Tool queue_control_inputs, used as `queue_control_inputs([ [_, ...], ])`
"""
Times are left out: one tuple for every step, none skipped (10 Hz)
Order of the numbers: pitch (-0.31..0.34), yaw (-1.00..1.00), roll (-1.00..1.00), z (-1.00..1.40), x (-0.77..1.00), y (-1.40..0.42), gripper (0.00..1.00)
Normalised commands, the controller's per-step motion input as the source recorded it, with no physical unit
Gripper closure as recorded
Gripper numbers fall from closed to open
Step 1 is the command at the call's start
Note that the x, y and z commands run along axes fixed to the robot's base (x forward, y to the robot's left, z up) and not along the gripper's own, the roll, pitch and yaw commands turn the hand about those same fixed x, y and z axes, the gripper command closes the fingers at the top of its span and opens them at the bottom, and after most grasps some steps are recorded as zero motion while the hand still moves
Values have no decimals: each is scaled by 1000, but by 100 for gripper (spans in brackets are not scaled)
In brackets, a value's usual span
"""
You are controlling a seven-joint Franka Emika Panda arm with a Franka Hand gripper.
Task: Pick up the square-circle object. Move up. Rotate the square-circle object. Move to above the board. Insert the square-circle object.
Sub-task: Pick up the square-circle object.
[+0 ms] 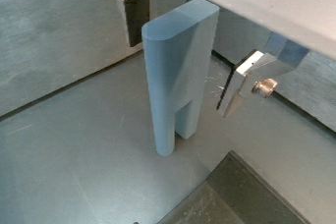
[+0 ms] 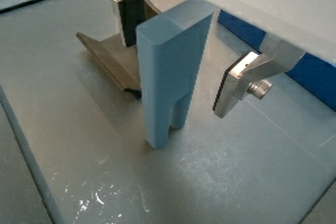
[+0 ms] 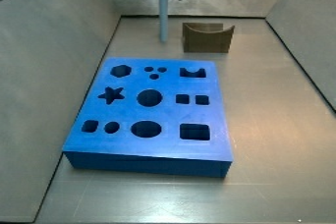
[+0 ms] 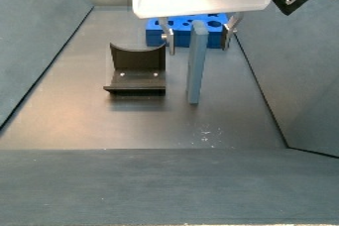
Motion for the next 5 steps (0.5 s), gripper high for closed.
queue_control_inputs([
  [0, 0, 0, 0, 0, 0, 100],
  [0, 0, 0, 0, 0, 0, 100],
  [0, 0, 0, 0, 0, 0, 100],
  [0, 0, 0, 0, 0, 0, 100],
  [0, 0, 0, 0, 0, 0, 100],
])
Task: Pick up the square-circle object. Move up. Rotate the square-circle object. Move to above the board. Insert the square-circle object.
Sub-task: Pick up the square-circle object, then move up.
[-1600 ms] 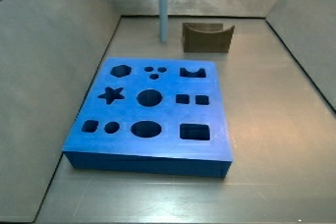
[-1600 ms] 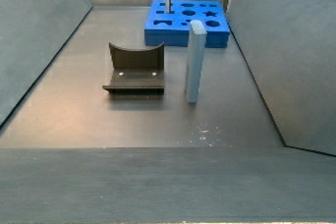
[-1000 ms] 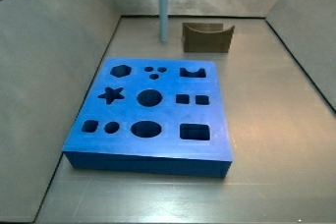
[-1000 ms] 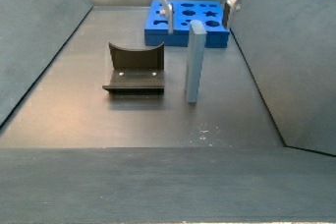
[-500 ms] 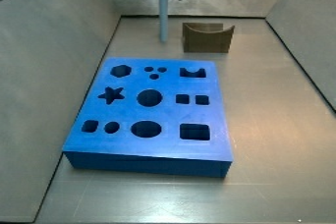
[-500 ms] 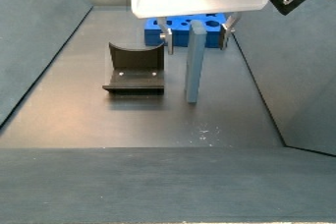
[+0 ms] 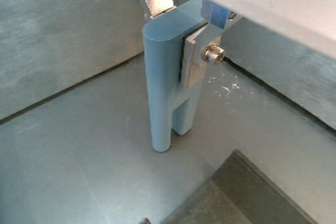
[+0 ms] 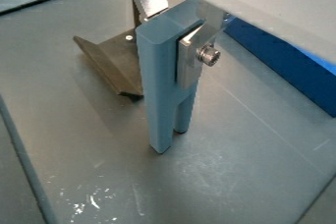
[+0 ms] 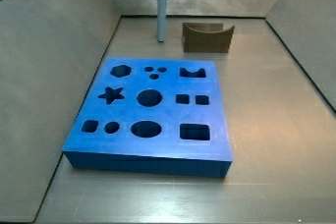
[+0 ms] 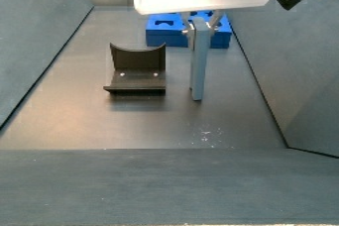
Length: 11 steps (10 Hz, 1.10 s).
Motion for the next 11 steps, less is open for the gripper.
queue_control_inputs([
  [0, 0, 0, 0, 0, 0, 100],
  [0, 0, 0, 0, 0, 0, 100],
  [0, 0, 0, 0, 0, 0, 100],
  [0, 0, 0, 0, 0, 0, 100],
  [0, 0, 0, 0, 0, 0, 100],
  [0, 0, 0, 0, 0, 0, 100],
  [0, 0, 0, 833, 0, 0, 100],
  [-8, -56, 4, 808, 33, 14, 100],
  [15, -57, 3, 688, 24, 12, 100],
  [42, -49, 5, 478, 15, 13, 100],
  [60, -43, 8, 307, 15, 15, 100],
])
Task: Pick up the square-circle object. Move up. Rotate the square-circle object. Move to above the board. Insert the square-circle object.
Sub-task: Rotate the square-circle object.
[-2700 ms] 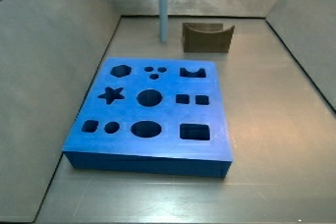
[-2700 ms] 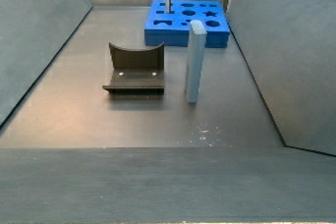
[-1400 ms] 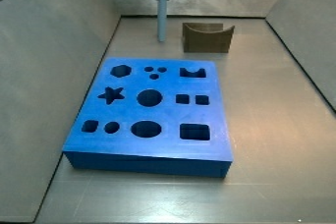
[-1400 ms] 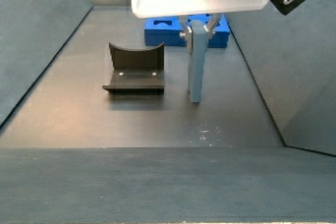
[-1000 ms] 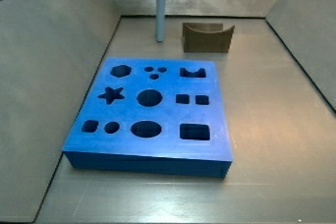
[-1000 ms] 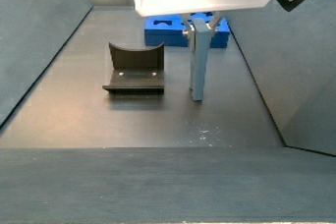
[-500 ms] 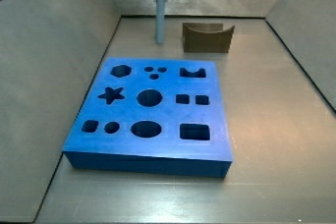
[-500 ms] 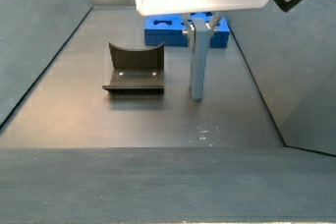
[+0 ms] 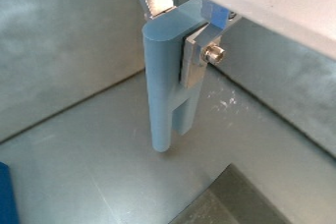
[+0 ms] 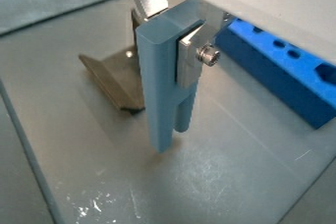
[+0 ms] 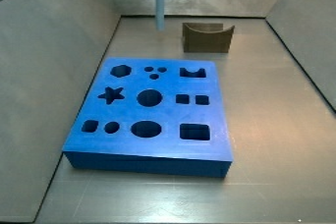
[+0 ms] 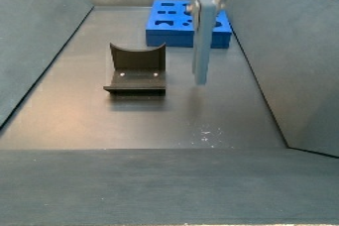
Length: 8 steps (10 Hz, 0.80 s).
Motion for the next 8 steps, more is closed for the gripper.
queue_control_inputs([
  [0, 0, 0, 1000, -424, -709, 100],
  [-3, 6, 4, 1000, -439, -741, 100],
  [-61, 29, 25, 923, -367, -585, 100],
  [-54, 30, 29, 772, -251, -381, 100],
  [6, 23, 18, 541, -106, -145, 100],
  [39, 21, 12, 411, -60, -101, 100],
  [68, 23, 7, 215, -21, -74, 100],
  [18, -379, -2, 0, 16, -40, 100],
])
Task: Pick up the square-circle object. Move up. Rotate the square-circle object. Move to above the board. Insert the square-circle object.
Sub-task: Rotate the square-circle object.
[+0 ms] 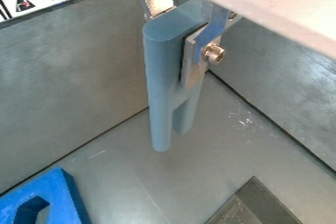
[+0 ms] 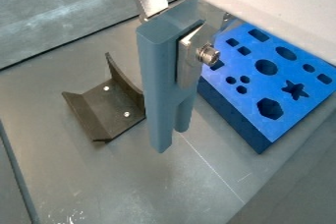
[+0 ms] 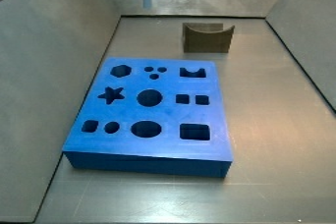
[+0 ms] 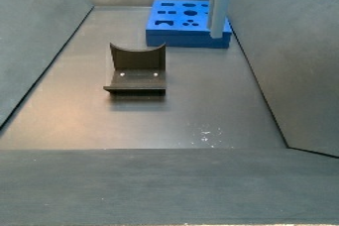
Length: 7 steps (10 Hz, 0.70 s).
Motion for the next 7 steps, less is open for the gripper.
queue_control_inputs([
  [20, -354, -5, -19, 17, -7, 100],
  [19, -296, -6, -19, 15, 8, 100],
  [18, -290, -6, 0, 0, 0, 100],
  [16, -227, -6, 4, 3, 0, 100],
  [15, -138, -5, -1000, 0, 0, 100],
  [5, -95, -4, -1000, 6, 1, 100],
  [-22, -64, 0, -1000, 19, 2, 100],
])
